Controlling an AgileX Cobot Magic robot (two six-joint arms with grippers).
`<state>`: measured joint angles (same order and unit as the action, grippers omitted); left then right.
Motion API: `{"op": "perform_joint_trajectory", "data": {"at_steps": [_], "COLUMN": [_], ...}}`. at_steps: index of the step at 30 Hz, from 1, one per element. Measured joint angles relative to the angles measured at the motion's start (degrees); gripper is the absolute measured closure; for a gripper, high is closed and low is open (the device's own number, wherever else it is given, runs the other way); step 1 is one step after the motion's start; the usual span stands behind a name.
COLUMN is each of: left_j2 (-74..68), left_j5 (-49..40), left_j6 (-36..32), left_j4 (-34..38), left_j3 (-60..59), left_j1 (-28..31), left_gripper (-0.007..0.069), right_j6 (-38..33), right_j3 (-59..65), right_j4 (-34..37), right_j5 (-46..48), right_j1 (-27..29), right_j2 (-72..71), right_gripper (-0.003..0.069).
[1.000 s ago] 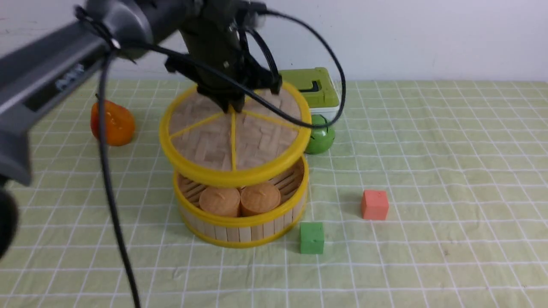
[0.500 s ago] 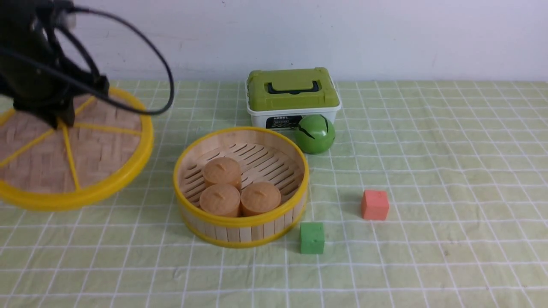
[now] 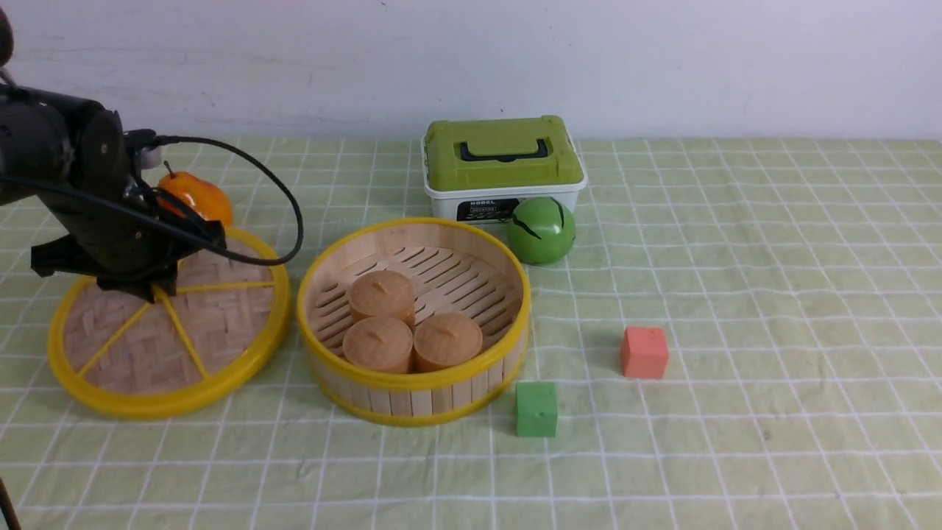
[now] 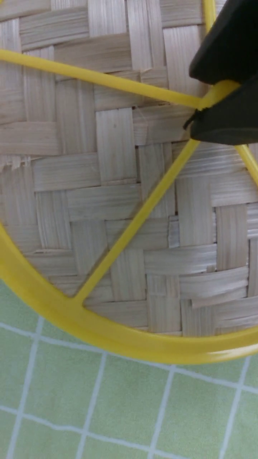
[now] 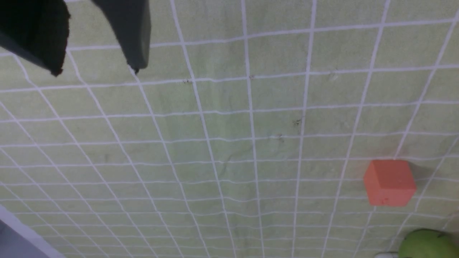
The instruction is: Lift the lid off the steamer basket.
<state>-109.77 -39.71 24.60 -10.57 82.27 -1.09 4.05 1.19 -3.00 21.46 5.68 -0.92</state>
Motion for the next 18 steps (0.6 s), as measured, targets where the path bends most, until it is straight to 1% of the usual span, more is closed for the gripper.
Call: {"op": "perform_joint_trajectory", "data": {"at_steps": [1, 2, 4, 5, 7, 9, 11, 12, 13, 15, 16, 18], "left_j2": [0.0, 0.15, 1.1, 2.03, 3.79, 9.4, 16.25, 17.81, 23.56, 32.82, 36.07, 42.98], "left_j5": [0.0, 0.0, 0.0, -0.05, -0.27, 0.21, 1.72, 2.18, 4.16, 8.05, 9.47, 12.07], "left_j6": [0.08, 0.26, 0.35, 0.4, 0.54, 0.54, 0.54, 0.54, 0.54, 0.48, 0.48, 0.48], "left_j4": [0.0, 0.12, 1.08, 1.97, 3.11, 4.82, 5.57, 5.66, 5.86, 6.4, 6.56, 6.56], "left_j3": [-0.05, -0.01, -0.07, -0.11, -0.13, -0.79, -2.36, -2.76, -4.44, -7.86, -9.33, -13.13], "left_j1": [0.0, 0.0, 0.0, 0.0, -0.14, -0.83, -2.38, -2.56, -3.94, -5.85, -6.24, -6.46], "left_gripper": [0.0457, 0.0404, 0.0364, 0.0351, 0.035, 0.0389, 0.0463, 0.0471, 0.0538, 0.062, 0.0637, 0.0637], "right_j6": [0.0, 0.0, 0.0, 0.0, 0.0, 0.0, 0.0, 0.0, 0.0, 0.0, 0.0, 0.0], "right_j3": [0.0, 0.0, 0.0, 0.0, 0.0, 0.0, 0.0, 0.0, 0.0, 0.0, 0.0, 0.0], "right_j4": [0.0, 0.0, 0.0, 0.0, 0.0, 0.0, 0.0, 0.0, 0.0, 0.0, 0.0, 0.0], "right_j5": [0.0, 0.0, 0.0, 0.0, 0.0, 0.0, 0.0, 0.0, 0.0, 0.0, 0.0, 0.0], "right_j1": [0.0, 0.0, 0.0, 0.0, 0.0, 0.0, 0.0, 0.0, 0.0, 0.0, 0.0, 0.0], "right_j2": [0.0, 0.0, 0.0, 0.0, 0.0, 0.0, 0.0, 0.0, 0.0, 0.0, 0.0, 0.0], "right_gripper": [0.0418, 0.0418, 0.0418, 0.0418, 0.0418, 0.0418, 0.0418, 0.0418, 0.0418, 0.0418, 0.0418, 0.0418]}}
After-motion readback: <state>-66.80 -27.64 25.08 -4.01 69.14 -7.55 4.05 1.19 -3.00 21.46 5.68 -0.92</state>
